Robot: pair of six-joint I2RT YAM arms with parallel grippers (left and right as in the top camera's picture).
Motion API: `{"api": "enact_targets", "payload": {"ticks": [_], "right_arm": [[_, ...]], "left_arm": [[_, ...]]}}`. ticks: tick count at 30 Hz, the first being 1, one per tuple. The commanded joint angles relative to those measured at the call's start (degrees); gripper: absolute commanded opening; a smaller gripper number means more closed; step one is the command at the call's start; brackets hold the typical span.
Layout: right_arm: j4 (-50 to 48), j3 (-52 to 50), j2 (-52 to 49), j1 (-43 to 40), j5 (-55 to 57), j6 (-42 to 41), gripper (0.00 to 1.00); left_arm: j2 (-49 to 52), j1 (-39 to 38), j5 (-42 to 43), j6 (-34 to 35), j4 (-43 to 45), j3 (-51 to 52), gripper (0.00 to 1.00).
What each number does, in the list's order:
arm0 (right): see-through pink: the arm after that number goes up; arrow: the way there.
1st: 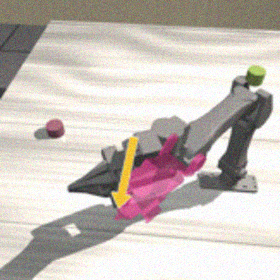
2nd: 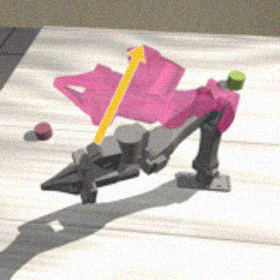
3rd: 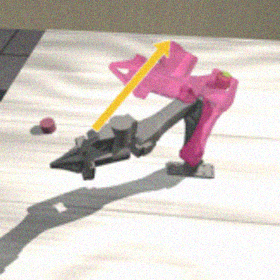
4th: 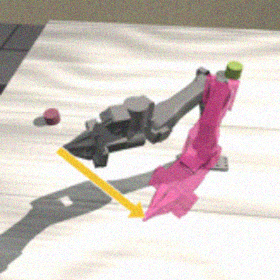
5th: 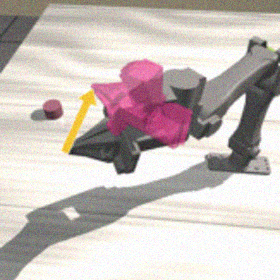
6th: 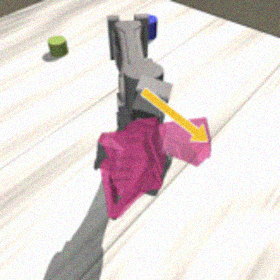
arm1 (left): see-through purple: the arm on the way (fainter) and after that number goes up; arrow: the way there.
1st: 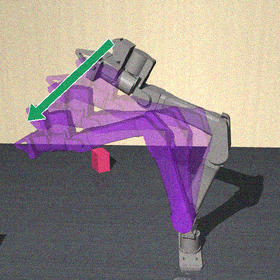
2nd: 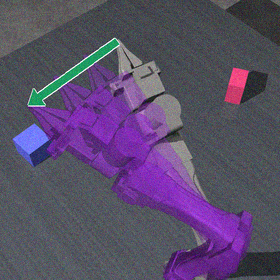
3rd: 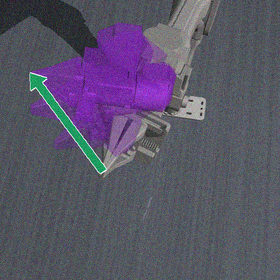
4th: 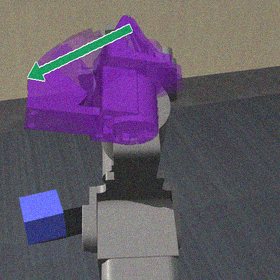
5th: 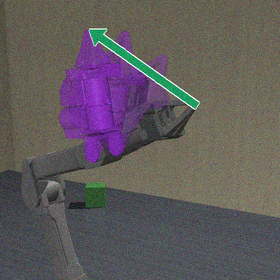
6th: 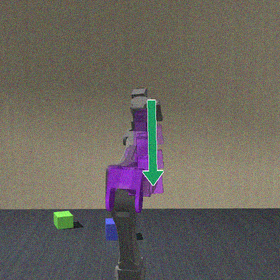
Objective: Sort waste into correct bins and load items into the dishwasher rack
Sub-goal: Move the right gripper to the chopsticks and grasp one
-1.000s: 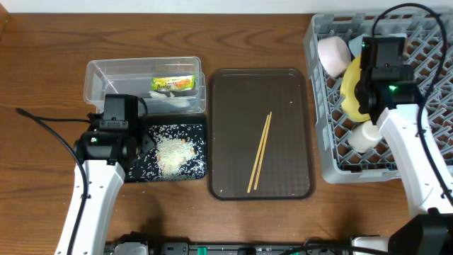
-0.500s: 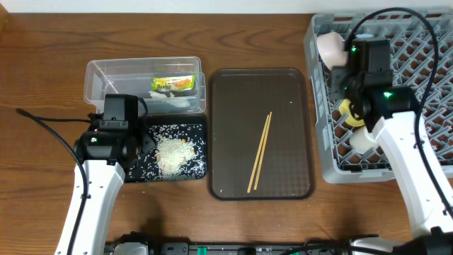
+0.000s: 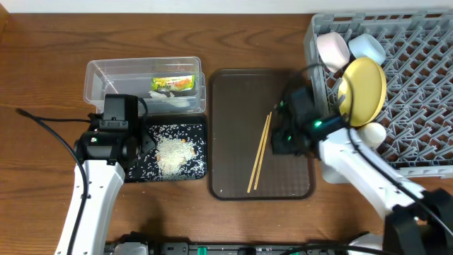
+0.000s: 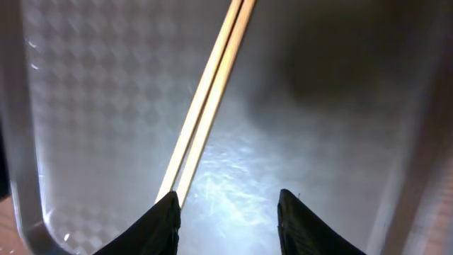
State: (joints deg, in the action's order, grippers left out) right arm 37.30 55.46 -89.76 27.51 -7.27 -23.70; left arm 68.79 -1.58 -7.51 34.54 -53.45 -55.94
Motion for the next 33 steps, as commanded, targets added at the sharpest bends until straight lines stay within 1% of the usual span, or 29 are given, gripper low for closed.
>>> {"api": "enact_targets", "payload": {"ticks": [1, 5, 9, 13, 20, 25, 33], "right_arm": [[-3.3, -2.3, -1.0, 3.0, -0.6, -4.5, 0.43], [-4.8, -3.1, -3.1, 5.5, 3.7, -7.4, 0.42], [-5.0, -3.1, -5.7, 7.4, 6.4, -8.1, 0.42], [-5.0, -3.1, -7.8, 7.8, 6.7, -10.2, 0.41], [-5.3, -3.1, -8.7, 7.8, 6.8, -10.2, 0.41], [-6.6, -3.1, -8.7, 7.8, 3.8, -10.1, 0.41], [-6.9, -3.1, -8.7, 7.8, 4.0, -10.1, 0.41]], "left_arm": [[-0.3, 0.3, 0.0, 0.4, -0.1, 0.0, 0.68], [-0.3, 0.3, 0.0, 0.4, -0.1, 0.0, 0.68], [-0.3, 0.3, 0.0, 0.4, -0.3, 0.1, 0.68], [-0.3, 0.3, 0.0, 0.4, -0.3, 0.3, 0.68], [-0.3, 0.3, 0.0, 0.5, -0.3, 0.3, 0.68], [-0.3, 0.3, 0.0, 0.5, -0.3, 0.3, 0.68], [-0.3, 0.3, 0.0, 0.4, -0.3, 0.3, 0.68]]}}
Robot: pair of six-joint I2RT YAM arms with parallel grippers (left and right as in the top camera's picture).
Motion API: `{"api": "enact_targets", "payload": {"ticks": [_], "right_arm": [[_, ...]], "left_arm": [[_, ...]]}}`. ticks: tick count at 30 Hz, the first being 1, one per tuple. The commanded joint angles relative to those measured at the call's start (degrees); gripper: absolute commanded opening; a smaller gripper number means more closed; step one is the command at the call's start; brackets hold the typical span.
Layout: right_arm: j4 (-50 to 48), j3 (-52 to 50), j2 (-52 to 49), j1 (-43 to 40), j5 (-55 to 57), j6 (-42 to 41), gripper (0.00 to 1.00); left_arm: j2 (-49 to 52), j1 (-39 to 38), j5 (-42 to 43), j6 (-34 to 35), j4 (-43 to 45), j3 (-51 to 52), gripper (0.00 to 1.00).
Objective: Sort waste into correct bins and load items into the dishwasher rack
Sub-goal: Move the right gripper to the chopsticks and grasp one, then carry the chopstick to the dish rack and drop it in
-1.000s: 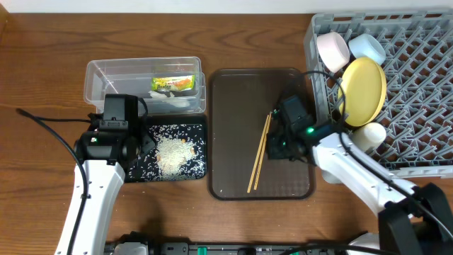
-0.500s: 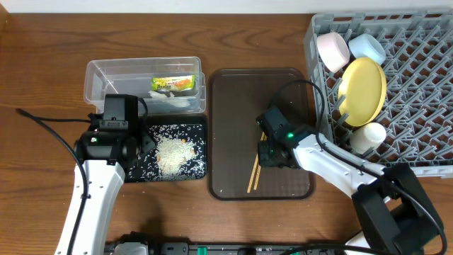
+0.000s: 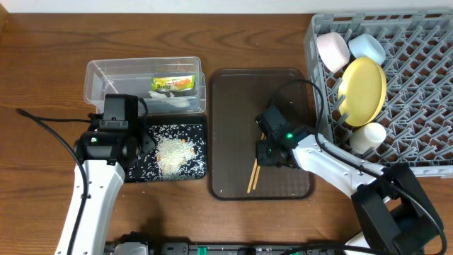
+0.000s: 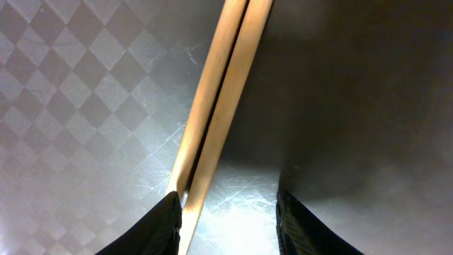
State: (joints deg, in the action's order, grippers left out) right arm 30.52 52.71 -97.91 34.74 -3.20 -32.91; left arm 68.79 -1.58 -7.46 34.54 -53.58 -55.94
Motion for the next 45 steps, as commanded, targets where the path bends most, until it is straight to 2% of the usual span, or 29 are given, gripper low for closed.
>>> {"api": "enact_targets", "payload": {"ticks": [1, 26, 28, 35, 39, 45], "right_arm": [[-0.2, -0.3, -0.6, 0.6, 0.0, -0.9, 0.41], [-1.8, -0.3, -4.0, 2.8, 2.4, -3.5, 0.34], [-1.8, -0.3, -4.0, 2.8, 2.3, -3.5, 0.31], [-0.2, -0.2, -4.0, 1.4, 2.6, -4.8, 0.04], [2.3, 0.3, -3.9, -1.2, 3.6, -4.3, 0.01], [11.6, 7.6, -1.6, -7.7, 4.3, 7.5, 0.01]], "left_arm": [[-0.3, 0.3, -0.1, 0.5, -0.2, 0.3, 0.68], [-0.3, 0.3, -0.1, 0.4, -0.2, 0.3, 0.68], [-0.3, 0.3, -0.1, 0.5, -0.2, 0.3, 0.68], [-0.3, 0.3, -0.1, 0.4, -0.2, 0.3, 0.68], [-0.3, 0.3, -0.1, 0.5, -0.2, 0.3, 0.68], [-0.3, 0.3, -0.1, 0.4, -0.2, 0.3, 0.68]]}}
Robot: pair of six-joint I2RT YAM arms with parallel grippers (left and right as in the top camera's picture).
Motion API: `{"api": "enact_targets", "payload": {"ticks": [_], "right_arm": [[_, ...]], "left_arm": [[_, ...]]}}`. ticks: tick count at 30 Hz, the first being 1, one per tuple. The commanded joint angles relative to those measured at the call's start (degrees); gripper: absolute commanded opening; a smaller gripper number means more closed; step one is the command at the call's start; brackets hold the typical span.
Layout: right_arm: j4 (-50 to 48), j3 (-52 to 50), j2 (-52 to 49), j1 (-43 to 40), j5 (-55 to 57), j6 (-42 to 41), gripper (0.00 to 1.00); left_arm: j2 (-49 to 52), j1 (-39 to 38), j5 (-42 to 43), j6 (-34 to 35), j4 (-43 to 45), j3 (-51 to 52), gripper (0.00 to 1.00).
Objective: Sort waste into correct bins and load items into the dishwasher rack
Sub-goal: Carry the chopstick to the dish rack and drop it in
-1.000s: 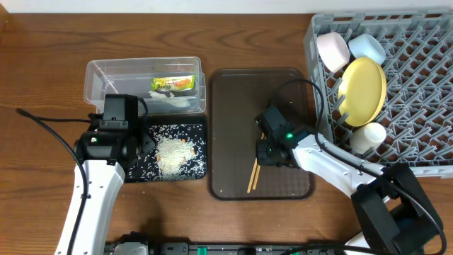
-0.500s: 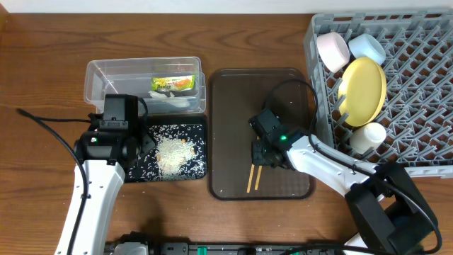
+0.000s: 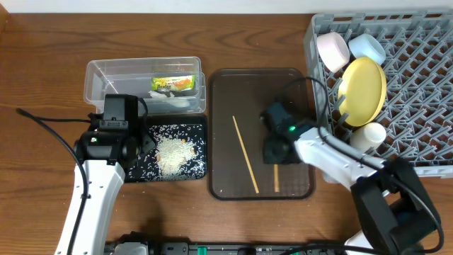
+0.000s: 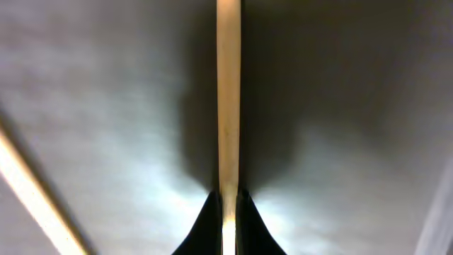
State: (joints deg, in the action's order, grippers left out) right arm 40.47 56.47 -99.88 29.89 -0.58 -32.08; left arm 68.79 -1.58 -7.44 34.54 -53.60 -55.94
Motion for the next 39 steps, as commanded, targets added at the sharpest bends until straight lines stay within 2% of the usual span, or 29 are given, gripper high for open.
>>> {"api": "enact_targets", "payload": {"ticks": [1, 6, 10, 19, 20, 21, 22, 23, 24, 30, 33, 39], "right_arm": [[4.0, 5.8, 1.0, -4.3, 2.3, 8.5, 0.01], [13.4, 16.6, 3.3, -12.2, 2.7, 19.4, 0.01], [17.0, 22.7, 3.4, -18.1, 2.7, 25.2, 0.01], [16.8, 23.6, 2.5, -26.2, 2.4, 31.0, 0.01], [16.7, 23.6, 2.4, -26.2, 2.4, 31.0, 0.02], [16.7, 23.6, 2.4, -26.2, 2.4, 31.0, 0.15], [16.3, 23.6, 2.4, -26.1, 2.4, 30.9, 0.36], [15.8, 23.6, 2.4, -25.9, 2.4, 30.9, 0.52], [15.3, 23.7, 2.5, -25.6, 2.4, 30.9, 0.57], [13.9, 24.8, 3.3, -22.0, -3.7, 28.3, 0.54], [13.4, 24.7, 3.2, -17.7, -6.8, 27.8, 0.54], [12.2, 22.3, 2.8, -6.6, -5.4, 24.4, 0.54]], "left_arm": [[-0.3, 0.3, -0.1, 0.5, -0.2, 0.3, 0.68], [-0.3, 0.3, -0.1, 0.5, -0.2, 0.3, 0.68], [-0.3, 0.3, -0.1, 0.4, -0.2, 0.3, 0.68], [-0.3, 0.3, -0.1, 0.5, -0.2, 0.3, 0.68], [-0.3, 0.3, -0.1, 0.5, -0.2, 0.3, 0.68], [-0.3, 0.3, -0.1, 0.5, -0.2, 0.3, 0.68], [-0.3, 0.3, -0.1, 0.5, -0.2, 0.3, 0.68], [-0.3, 0.3, -0.1, 0.5, -0.2, 0.3, 0.68], [-0.3, 0.3, -0.1, 0.4, -0.2, 0.3, 0.68], [-0.3, 0.3, -0.1, 0.5, -0.2, 0.3, 0.68], [-0.3, 0.3, -0.1, 0.5, -0.2, 0.3, 0.68], [-0.3, 0.3, -0.1, 0.5, -0.2, 0.3, 0.68]]}}
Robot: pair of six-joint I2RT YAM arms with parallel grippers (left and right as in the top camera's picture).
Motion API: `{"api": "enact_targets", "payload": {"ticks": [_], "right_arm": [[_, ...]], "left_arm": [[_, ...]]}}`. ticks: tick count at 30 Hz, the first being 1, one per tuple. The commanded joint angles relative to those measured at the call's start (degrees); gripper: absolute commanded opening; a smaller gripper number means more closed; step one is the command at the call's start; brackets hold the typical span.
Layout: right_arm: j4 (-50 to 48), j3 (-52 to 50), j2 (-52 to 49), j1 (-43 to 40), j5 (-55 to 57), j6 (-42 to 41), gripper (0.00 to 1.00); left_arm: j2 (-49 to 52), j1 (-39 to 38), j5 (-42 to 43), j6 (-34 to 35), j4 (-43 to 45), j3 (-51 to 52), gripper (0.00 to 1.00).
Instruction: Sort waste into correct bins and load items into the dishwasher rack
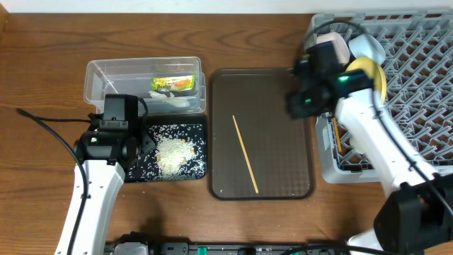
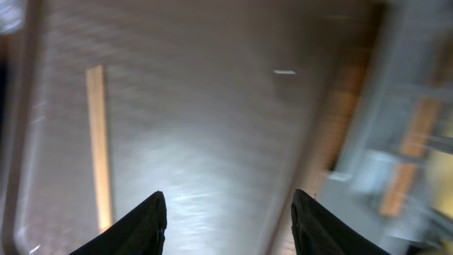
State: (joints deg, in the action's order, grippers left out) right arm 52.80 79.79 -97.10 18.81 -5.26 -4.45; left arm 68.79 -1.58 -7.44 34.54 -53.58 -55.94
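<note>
One wooden chopstick lies slanted on the brown tray; in the right wrist view the chopstick is at the left. A second chopstick rests in the front-left corner of the grey dishwasher rack. My right gripper hovers open and empty over the tray's far right edge, beside the rack; in its own view the right gripper has nothing between its fingers. The left gripper hangs over the black tray of rice, its jaws hidden.
The rack holds a pink cup, a blue cup and a yellow plate. A clear bin with a wrapper stands at the far left. Rice covers the black tray.
My right gripper was shut on one chopstick low over the tray. It now stands open at the tray's far right edge, and that chopstick lies in the rack's front-left corner. The left arm is unchanged.
Both chopsticks lay side by side on the tray with my right gripper open above them, then lower around them. After that it was shut on one, the other lying apart and turned. Now the held one is in the rack and the gripper is open.
</note>
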Motion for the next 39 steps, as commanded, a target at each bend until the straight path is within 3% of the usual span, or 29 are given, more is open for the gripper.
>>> {"api": "enact_targets", "payload": {"ticks": [1, 10, 19, 21, 22, 26, 32, 39], "right_arm": [[-0.4, -1.7, -0.2, 6.4, -0.3, -3.9, 0.54], [-9.0, -12.2, -3.0, 18.6, -0.1, -8.1, 0.52], [-13.6, -17.1, -9.3, 25.0, 3.4, -10.4, 0.49], [-13.3, -17.1, -11.1, 25.8, 4.8, -12.0, 0.41], [-13.1, -17.1, -11.8, 25.9, 5.4, -12.9, 0.32], [-12.1, -16.9, -12.0, 25.3, 8.2, -17.0, 0.01], [-9.0, -15.1, -7.5, 20.5, 12.4, -16.1, 0.01], [-3.1, -7.6, 2.6, 8.4, 13.0, -4.3, 0.01]], "left_arm": [[-0.3, 0.3, -0.1, 0.5, -0.2, 0.3, 0.68], [-0.3, 0.3, -0.1, 0.5, -0.2, 0.3, 0.68], [-0.3, 0.3, -0.1, 0.5, -0.2, 0.3, 0.68], [-0.3, 0.3, -0.1, 0.5, -0.3, 0.3, 0.68], [-0.3, 0.3, -0.1, 0.5, -0.3, 0.3, 0.68], [-0.3, 0.3, -0.1, 0.4, -0.4, 0.3, 0.68], [-0.3, 0.3, -0.1, 0.4, -0.4, 0.3, 0.68], [-0.3, 0.3, -0.1, 0.5, -0.4, 0.3, 0.68]]}}
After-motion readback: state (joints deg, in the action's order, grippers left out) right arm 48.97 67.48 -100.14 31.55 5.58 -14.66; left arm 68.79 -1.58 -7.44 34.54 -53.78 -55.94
